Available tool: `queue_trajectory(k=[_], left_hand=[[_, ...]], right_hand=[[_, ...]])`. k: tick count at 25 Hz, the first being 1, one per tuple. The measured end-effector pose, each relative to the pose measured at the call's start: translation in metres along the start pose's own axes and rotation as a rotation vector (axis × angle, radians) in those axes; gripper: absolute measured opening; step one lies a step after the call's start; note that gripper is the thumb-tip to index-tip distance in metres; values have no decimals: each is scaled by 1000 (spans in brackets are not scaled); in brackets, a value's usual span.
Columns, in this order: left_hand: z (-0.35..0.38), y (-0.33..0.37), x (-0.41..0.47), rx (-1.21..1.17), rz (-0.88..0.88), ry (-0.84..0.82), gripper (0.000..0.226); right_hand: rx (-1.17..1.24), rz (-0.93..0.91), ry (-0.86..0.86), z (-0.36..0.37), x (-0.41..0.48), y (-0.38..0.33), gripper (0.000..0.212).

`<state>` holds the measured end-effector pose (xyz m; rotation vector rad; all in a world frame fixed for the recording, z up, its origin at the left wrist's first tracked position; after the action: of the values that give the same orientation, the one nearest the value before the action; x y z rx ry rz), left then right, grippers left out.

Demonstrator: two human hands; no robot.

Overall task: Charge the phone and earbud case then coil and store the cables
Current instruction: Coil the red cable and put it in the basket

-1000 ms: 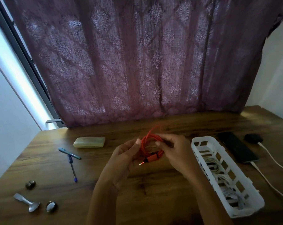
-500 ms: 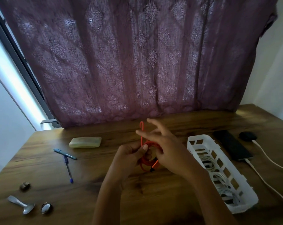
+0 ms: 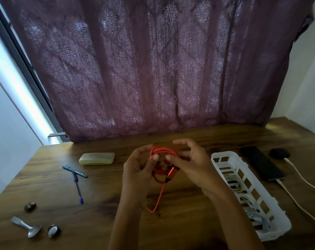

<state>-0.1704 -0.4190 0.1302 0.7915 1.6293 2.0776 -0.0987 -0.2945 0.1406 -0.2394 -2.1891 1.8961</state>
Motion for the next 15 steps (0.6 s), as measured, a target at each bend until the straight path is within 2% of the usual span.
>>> queue_trajectory(k=[2,6,9,13,15], left_hand=[[3,1,2,-42,16,-30,30],[13,1,6,-53,-44,-114,29],[9,-4,7,111,-30,-57,30],[6,-9,10,460,32,-8,32],[6,-12,9,512,6,10,29]], right_hand=[[148,0,28,2,-1,0,41],[381,-4,133,7,-2,6,33],[371,33,138,12,-3,9,35],[345,39,210,7,-5,10,48],[356,38,228,7,-4,12,52]])
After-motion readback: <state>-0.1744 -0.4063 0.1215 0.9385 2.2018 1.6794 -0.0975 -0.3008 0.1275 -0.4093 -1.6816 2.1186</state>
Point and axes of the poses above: each hand's wrist, its own x-axis towards the middle knuckle, its own z-axis out of the palm, y = z × x, the point moved 4 cm from there along x, towards the middle knuckle, and after that the axes turned 13 degrees about -y, right-handed, at the moved point
